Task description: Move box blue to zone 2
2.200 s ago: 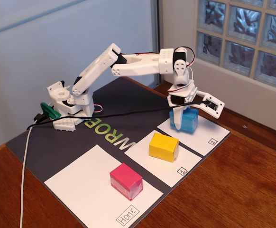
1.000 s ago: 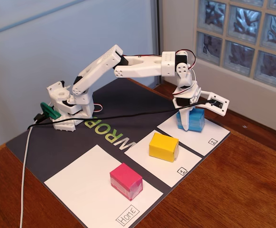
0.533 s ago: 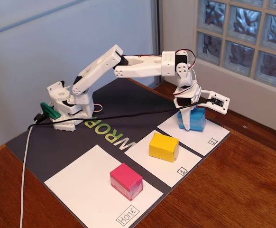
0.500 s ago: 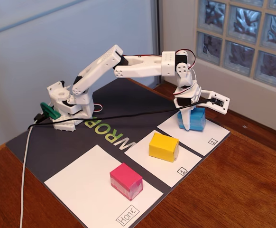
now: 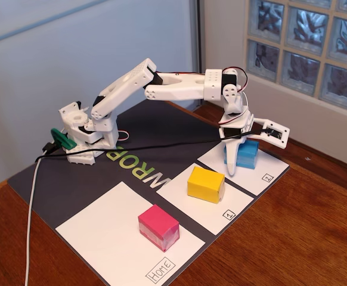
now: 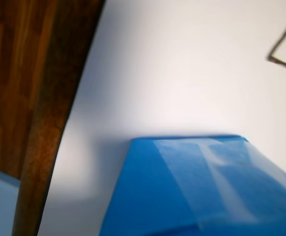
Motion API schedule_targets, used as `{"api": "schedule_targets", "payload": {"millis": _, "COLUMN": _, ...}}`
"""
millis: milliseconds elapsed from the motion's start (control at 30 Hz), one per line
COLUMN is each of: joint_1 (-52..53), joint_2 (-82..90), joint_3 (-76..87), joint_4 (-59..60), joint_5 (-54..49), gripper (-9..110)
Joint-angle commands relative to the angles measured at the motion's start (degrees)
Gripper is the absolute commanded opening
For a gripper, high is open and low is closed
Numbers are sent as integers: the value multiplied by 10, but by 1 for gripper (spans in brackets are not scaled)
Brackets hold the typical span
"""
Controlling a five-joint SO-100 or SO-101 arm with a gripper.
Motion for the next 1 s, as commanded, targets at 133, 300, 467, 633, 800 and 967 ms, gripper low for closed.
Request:
{"api": "schedule_targets", "payload": {"millis": 133, "joint_1": 3, "joint_2": 93, "joint_3": -9, "joint_4": -4, "joint_5": -6, "gripper": 49}}
{"api": "schedule_targets", "payload": {"millis": 300, "joint_1": -10, "joint_2": 114, "joint_3": -16, "joint_4": -4, "joint_5": -6, "gripper": 49}}
{"api": "schedule_targets", "payload": {"millis": 467, "joint_1": -22, "joint_2": 147, "joint_3": -16, "joint_4": -1, "joint_5": -6, "gripper": 49}}
{"api": "schedule_targets", "payload": {"millis": 633, "joint_1": -26, "joint_2": 194, "joint_3": -1, "joint_4": 25, "joint_5": -7, "gripper": 49}}
{"api": "schedule_targets", "payload": {"millis": 800, "joint_1": -15, "joint_2": 273, "joint_3": 80, "joint_4": 26, "joint_5": -17, "gripper": 47}}
{"api": "schedule_targets", "payload": {"millis": 967, "joint_1": 3, "joint_2": 354, "joint_3": 173, "joint_4": 34, "joint_5": -33, "gripper": 40}}
